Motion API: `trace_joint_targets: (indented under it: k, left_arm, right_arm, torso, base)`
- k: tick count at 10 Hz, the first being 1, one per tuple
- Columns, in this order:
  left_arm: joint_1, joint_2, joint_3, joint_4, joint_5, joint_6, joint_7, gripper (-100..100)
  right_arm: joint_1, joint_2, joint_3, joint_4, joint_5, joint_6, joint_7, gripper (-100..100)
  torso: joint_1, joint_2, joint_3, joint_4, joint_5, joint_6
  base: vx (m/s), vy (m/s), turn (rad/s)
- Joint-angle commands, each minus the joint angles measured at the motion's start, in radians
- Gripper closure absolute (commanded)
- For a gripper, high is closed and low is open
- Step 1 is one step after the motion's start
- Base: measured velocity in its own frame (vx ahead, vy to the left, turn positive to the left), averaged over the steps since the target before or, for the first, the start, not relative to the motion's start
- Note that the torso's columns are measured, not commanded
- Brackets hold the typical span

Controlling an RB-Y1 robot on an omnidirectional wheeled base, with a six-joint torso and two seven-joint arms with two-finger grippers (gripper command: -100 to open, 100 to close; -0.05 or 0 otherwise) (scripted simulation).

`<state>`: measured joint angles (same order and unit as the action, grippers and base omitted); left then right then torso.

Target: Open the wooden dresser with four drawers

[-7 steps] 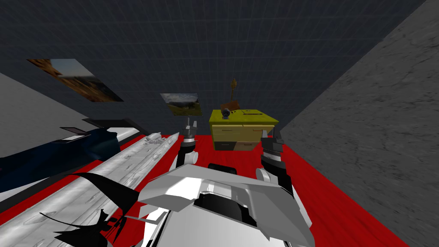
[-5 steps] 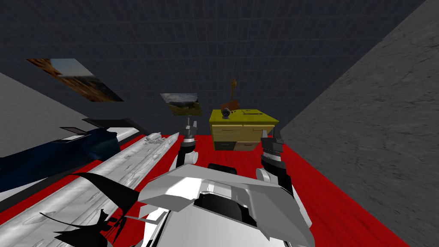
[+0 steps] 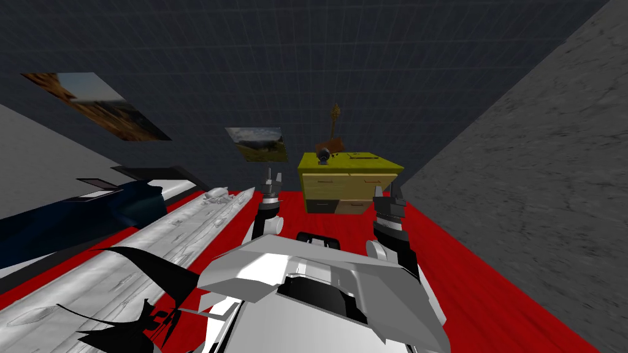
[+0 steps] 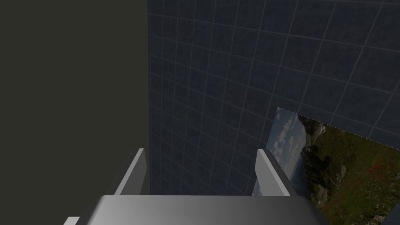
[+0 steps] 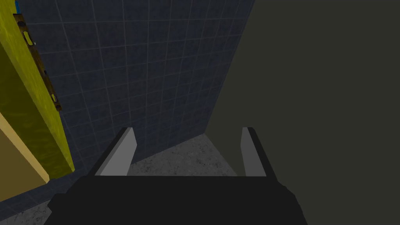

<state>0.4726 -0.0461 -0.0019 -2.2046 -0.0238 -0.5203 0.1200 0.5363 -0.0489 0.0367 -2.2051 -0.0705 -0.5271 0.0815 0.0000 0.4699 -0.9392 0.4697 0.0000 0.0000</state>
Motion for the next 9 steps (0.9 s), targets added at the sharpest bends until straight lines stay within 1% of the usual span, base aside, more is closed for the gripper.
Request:
trace_joint_targets:
  k: [1, 2, 3, 4, 5, 7, 8, 9]
  left_arm:
    - [0.000, 0.000, 0.000, 0.000, 0.000, 0.000, 0.000, 0]
    - [0.000, 0.000, 0.000, 0.000, 0.000, 0.000, 0.000, 0]
    - [0.000, 0.000, 0.000, 0.000, 0.000, 0.000, 0.000, 0]
    - [0.000, 0.000, 0.000, 0.000, 0.000, 0.000, 0.000, 0]
    - [0.000, 0.000, 0.000, 0.000, 0.000, 0.000, 0.000, 0]
    - [0.000, 0.000, 0.000, 0.000, 0.000, 0.000, 0.000, 0]
    - [0.000, 0.000, 0.000, 0.000, 0.000, 0.000, 0.000, 0]
    - [0.000, 0.000, 0.000, 0.000, 0.000, 0.000, 0.000, 0]
  right_arm:
    - [0.000, 0.000, 0.000, 0.000, 0.000, 0.000, 0.000, 0]
    - [0.000, 0.000, 0.000, 0.000, 0.000, 0.000, 0.000, 0]
    - [-0.003, -0.033, -0.002, 0.004, 0.017, -0.003, 0.033, -100]
    - [-0.006, -0.046, -0.004, 0.007, 0.028, -0.005, 0.055, -100]
    - [-0.009, -0.058, -0.006, 0.011, 0.043, -0.008, 0.084, -100]
    - [-0.016, -0.080, -0.013, 0.021, 0.080, -0.015, 0.142, -100]
    - [-0.016, -0.080, -0.013, 0.021, 0.080, -0.015, 0.155, -100]
    - [-0.020, -0.089, -0.016, 0.028, 0.103, -0.019, 0.192, -100]
  torso:
    - [0.000, 0.074, -0.148, 0.074, 0.000, 0.000]
    - [0.000, 0.148, -0.295, 0.148, 0.000, 0.000]
    - [0.000, 0.221, -0.443, 0.221, 0.000, 0.000]
    - [0.000, 0.254, -0.513, 0.254, 0.000, 0.000]
    - [0.001, 0.263, -0.533, 0.264, 0.000, 0.000]
    - [0.000, 0.266, -0.538, 0.268, 0.000, 0.000]
    - [0.000, 0.268, -0.537, 0.268, 0.000, 0.000]
    - [0.000, 0.269, -0.536, 0.269, 0.000, 0.000]
  base:
    - [0.000, 0.000, 0.000]
    - [0.000, 0.000, 0.000]
    - [0.038, 0.010, -0.045]
    - [0.049, 0.024, -0.064]
    - [0.061, 0.025, -0.063]
    - [0.074, 0.021, -0.059]
    - [0.051, 0.024, -0.023]
    - [0.049, 0.028, -0.045]
